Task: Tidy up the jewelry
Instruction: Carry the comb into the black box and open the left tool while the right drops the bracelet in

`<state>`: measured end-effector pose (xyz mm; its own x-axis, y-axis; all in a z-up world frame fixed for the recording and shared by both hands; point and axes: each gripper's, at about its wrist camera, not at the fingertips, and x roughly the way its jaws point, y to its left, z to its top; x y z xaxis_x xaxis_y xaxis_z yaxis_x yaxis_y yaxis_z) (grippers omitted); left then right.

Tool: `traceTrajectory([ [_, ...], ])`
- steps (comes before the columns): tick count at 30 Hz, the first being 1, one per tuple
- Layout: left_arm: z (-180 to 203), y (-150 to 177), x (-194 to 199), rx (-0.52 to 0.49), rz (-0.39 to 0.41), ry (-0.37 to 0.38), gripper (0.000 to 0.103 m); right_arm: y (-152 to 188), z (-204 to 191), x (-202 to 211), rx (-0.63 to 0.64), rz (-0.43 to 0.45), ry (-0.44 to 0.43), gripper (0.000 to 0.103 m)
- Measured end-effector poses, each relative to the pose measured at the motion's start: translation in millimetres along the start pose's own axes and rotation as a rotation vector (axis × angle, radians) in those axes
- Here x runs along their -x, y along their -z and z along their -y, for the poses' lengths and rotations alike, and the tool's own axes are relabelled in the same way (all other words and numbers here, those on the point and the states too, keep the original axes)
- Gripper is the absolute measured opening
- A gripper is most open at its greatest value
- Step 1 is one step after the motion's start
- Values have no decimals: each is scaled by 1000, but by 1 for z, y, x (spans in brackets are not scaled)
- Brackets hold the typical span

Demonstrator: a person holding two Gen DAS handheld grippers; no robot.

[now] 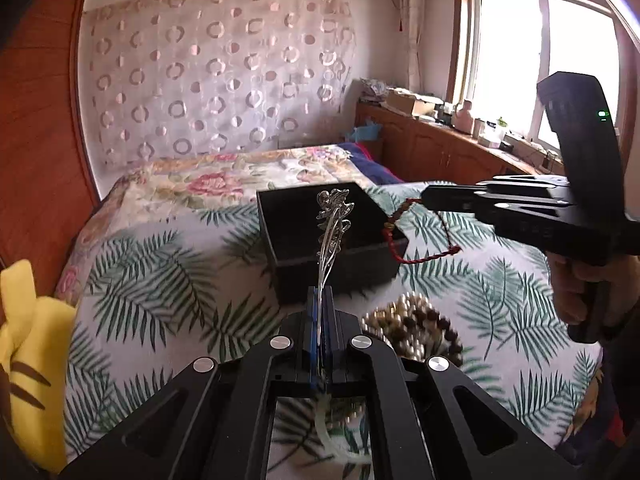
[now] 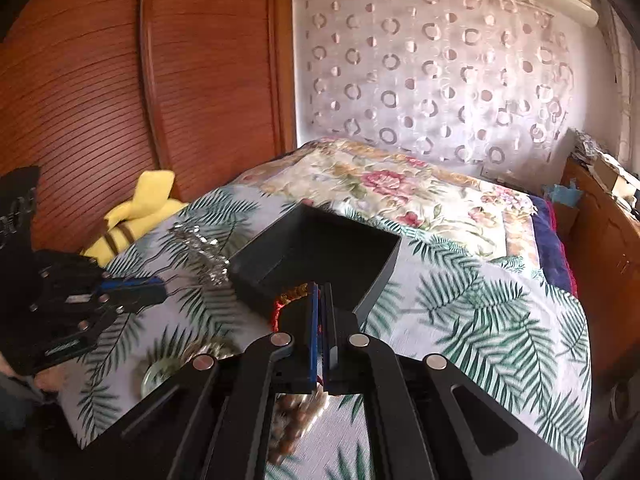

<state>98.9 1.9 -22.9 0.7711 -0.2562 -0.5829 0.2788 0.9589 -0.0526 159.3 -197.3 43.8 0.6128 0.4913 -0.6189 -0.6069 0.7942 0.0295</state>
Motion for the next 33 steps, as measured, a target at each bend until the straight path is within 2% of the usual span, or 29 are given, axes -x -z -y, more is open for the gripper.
traceTrajectory([
  [8, -6, -29, -25, 1, 10, -12, 1, -22, 14, -34, -25, -12, 13, 2],
  [13, -12, -43, -46, 12, -3, -16, 1, -27, 23, -57, -54, -47, -20, 4],
  [14, -13, -45, -50, 13, -9, -17, 1, -27, 24, -59, -60, -50, -20, 10],
  [15, -14, -46, -56, 14, -19, -18, 1, -27, 27, -60, -69, -54, -23, 23],
  [17, -14, -49, -65, 12, -32, -20, 1, -26, 30, -58, -84, -46, -26, 31],
  [27, -8, -48, -102, -2, -101, -44, 1, -12, 34, -32, -95, -35, -41, 31],
  [33, -8, -46, -102, 5, -106, -50, 3, 0, 25, -19, -76, -34, -54, 31],
])
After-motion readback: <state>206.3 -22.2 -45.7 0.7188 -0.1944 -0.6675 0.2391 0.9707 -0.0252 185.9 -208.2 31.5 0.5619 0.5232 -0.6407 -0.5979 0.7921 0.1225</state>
